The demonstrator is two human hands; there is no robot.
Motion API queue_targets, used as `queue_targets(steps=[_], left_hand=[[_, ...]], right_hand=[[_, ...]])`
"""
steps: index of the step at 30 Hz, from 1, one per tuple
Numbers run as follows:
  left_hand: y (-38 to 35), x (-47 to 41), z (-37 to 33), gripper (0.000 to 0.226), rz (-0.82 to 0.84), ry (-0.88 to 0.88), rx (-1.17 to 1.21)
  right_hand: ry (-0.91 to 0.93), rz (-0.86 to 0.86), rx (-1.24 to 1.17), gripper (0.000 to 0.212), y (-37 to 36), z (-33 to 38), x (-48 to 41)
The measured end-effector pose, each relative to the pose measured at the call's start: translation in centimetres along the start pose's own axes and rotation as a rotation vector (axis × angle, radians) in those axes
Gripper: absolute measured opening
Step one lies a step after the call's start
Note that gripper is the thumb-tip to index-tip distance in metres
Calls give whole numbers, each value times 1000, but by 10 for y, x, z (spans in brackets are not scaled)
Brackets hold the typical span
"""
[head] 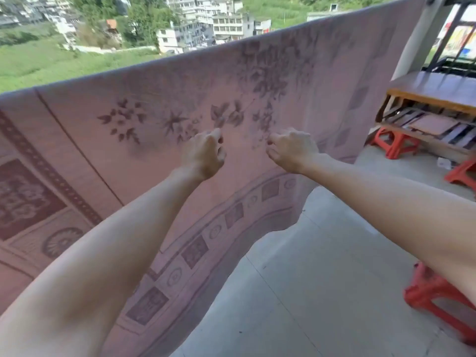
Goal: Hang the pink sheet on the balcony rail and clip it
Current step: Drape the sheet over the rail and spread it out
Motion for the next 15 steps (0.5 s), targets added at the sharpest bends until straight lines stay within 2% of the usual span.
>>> queue_targets(steps=[4, 15], left_hand=[[-83, -33, -54, 26, 205, -48, 49], [-290, -173, -195, 30, 581, -309, -4]], right_hand=[[-159, 130, 30, 34, -37, -87, 29], [-657, 390, 53, 32, -129, -329, 75]])
Point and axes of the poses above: each hand's wrist, its own x-axis away from the middle knuckle, its own y-axis out of the back of the hand, z = x × y, the point moved 2 cm from there along -x, towards the middle knuckle, and after that the axes turned 2 degrees about -x, right-handed, at the moved point
